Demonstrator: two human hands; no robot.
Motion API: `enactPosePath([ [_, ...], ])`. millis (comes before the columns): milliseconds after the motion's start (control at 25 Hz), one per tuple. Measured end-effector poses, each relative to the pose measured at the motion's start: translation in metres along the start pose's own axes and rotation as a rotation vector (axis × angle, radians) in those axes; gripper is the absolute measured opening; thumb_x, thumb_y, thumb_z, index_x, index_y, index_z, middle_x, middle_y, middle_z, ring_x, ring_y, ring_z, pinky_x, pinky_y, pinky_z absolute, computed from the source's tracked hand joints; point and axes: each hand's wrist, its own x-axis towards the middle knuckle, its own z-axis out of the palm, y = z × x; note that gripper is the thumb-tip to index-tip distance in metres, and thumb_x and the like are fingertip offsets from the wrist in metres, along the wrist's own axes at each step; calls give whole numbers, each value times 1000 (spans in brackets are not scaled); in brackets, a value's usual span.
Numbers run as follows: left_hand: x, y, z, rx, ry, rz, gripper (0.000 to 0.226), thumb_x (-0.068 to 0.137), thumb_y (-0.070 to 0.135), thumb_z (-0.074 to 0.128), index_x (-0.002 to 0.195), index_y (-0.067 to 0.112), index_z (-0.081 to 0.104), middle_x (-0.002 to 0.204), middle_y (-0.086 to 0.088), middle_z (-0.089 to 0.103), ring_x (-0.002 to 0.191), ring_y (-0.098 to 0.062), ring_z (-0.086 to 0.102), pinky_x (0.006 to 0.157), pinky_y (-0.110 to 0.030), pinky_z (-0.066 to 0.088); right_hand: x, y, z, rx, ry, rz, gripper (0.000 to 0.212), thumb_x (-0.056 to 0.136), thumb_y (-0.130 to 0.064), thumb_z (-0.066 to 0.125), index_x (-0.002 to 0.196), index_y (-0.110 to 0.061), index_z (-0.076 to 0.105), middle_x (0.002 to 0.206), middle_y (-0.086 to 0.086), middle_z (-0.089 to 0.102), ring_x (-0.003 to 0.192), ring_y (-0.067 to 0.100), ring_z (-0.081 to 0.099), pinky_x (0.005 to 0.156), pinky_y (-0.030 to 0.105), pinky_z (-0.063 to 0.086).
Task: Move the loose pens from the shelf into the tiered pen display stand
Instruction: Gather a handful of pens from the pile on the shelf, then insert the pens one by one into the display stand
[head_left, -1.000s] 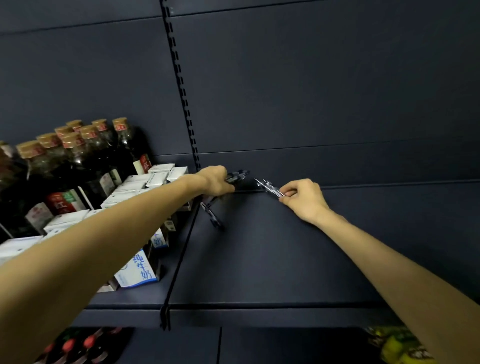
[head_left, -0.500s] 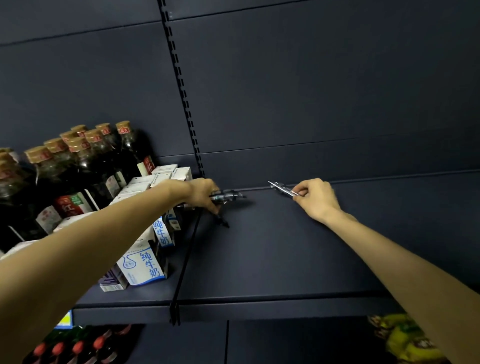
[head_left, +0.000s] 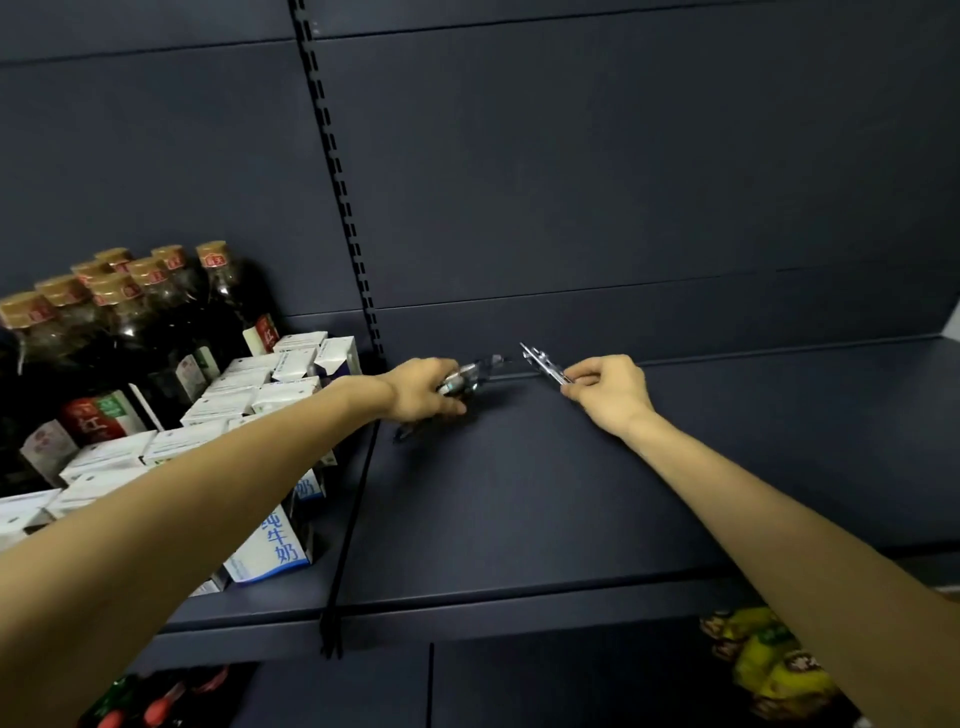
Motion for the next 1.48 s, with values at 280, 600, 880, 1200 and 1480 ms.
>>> enactPosePath([
  [280,1,20,-21,-648,270,-36,24,95,28,73,97,10,57,73,0,62,63,-12,58,68,-31,52,-6,-28,4,755,-183,166,21,93,9,65,113,4,63,87,16,68,72,21,70,64,24,61],
  [600,-78,33,-110,-994,665,-74,36,90,23,78,81,14,44,53,-4,41,41,-17,37,43,-25,33,-33,-123,34,841,-374,46,13,94,5,66,107,3,66,99,18,71,92,26,73,87,37,61],
  [880,-226,-53,-151,-979,944,-114,22,90,8,69,77,7,51,49,0,40,40,-15,31,44,-24,29,-115,-255,129,714,-411,-173,33,93,2,70,125,6,63,109,15,73,89,19,76,88,40,61],
  [1200,-415,-187,-164,-905,1248,-161,20,95,16,71,80,7,60,60,2,60,56,-6,56,58,-26,46,-256,-418,289,811,-441,-282,49,82,-15,80,127,-1,66,112,15,75,105,25,74,100,47,56],
  [1480,-590,-337,-164,-788,1571,-463,30,92,31,71,75,13,54,61,-2,55,55,-19,51,56,-37,43,-374,-517,444,742,-640,-448,11,90,-9,76,101,-6,75,95,10,78,95,26,76,93,45,60],
])
